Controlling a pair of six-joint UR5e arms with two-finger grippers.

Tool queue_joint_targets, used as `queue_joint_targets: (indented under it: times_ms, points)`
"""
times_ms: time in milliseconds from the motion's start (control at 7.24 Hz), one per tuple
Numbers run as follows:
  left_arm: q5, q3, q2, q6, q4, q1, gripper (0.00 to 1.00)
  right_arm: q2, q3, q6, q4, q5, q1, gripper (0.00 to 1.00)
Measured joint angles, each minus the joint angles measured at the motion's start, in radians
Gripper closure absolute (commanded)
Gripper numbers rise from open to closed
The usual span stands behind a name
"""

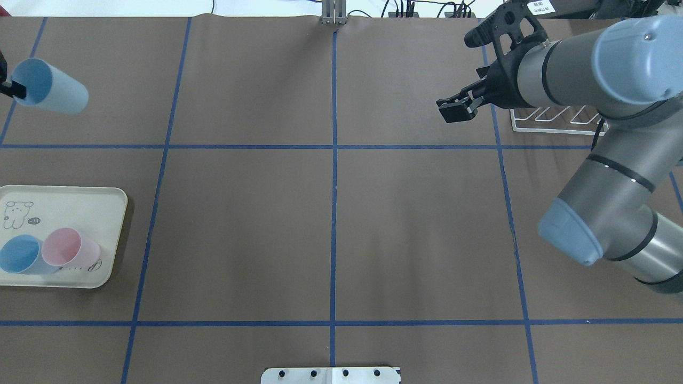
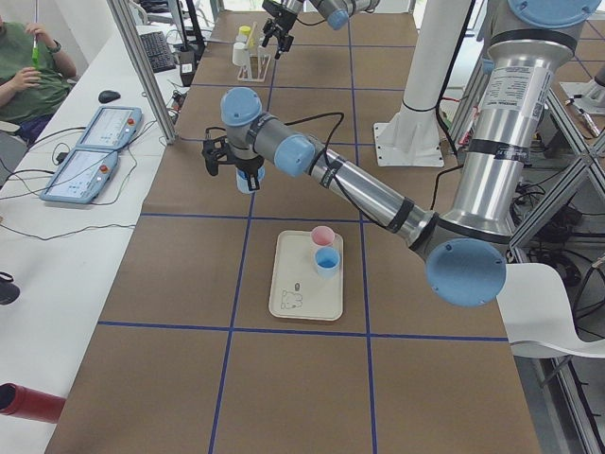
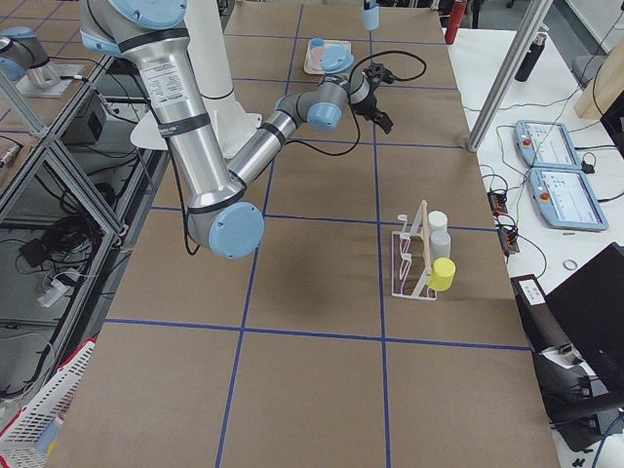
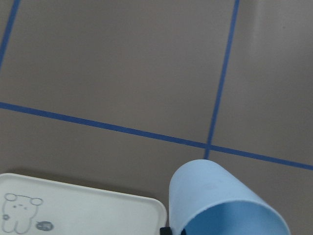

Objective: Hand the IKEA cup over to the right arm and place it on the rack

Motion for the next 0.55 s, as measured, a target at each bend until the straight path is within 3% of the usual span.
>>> queue_joint_targets:
  times_ms: [138,276,552]
  points:
    - [-0.047,-0.002,-0.052,-0.094,-0.003,0.007,1.00,0.044,-0.011,0.005,0.027,-0.111,-0.066,0.00]
    - [-0.088,-0.004,-0.094,-0.168,-0.005,0.013,1.00,0.101,-0.033,0.007,0.036,-0.162,-0.108,0.00]
    - [-0.137,-0.004,-0.172,-0.295,-0.007,0.048,1.00,0.235,-0.109,-0.006,0.042,-0.187,-0.165,0.00]
